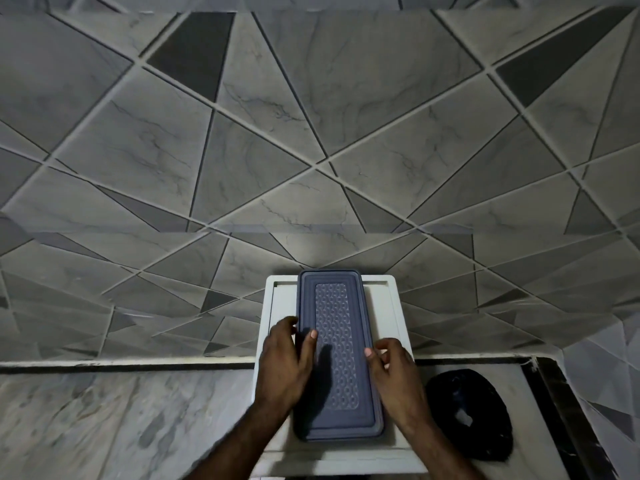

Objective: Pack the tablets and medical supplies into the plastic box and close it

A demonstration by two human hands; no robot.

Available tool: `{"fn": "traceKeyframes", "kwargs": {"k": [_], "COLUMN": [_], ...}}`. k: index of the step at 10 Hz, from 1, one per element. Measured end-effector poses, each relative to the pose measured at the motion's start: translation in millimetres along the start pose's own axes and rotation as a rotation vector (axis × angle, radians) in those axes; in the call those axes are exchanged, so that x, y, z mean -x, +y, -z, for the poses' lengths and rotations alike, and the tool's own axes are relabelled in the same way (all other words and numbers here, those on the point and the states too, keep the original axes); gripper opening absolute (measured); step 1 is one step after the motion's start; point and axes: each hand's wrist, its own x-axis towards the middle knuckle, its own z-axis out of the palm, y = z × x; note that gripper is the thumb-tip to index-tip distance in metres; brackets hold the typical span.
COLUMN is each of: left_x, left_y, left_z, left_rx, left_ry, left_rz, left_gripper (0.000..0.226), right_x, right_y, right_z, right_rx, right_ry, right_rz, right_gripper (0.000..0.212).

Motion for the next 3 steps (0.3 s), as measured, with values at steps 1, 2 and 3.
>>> {"fn": "traceKeyframes", "kwargs": {"k": [1,2,3], "left_x": [-24.5,-47.3,-63.9], "left_y": [26.8,61.8,101.7], "left_z": [24.5,53.2,84.2], "left_rx": [-0.032,-0.008,0.025], "left_ry": [0.034,0.104,0.224], "left_rz": [-0.174,-0.335,-0.498], "left_gripper": [0.057,0.059,0.059], "right_x": [-17.7,-35.0,-42.9], "right_y": [-18.5,-44.9,-84.4], "right_z": [21.6,46.8,79.8], "right_rx": [-0.034,-0.067,-0.156], "right_ry": [0.05,0.133,0.217], "right_rz": [0.078,0.178,0.299], "right_gripper": [0.024,0.025,0.026]}}
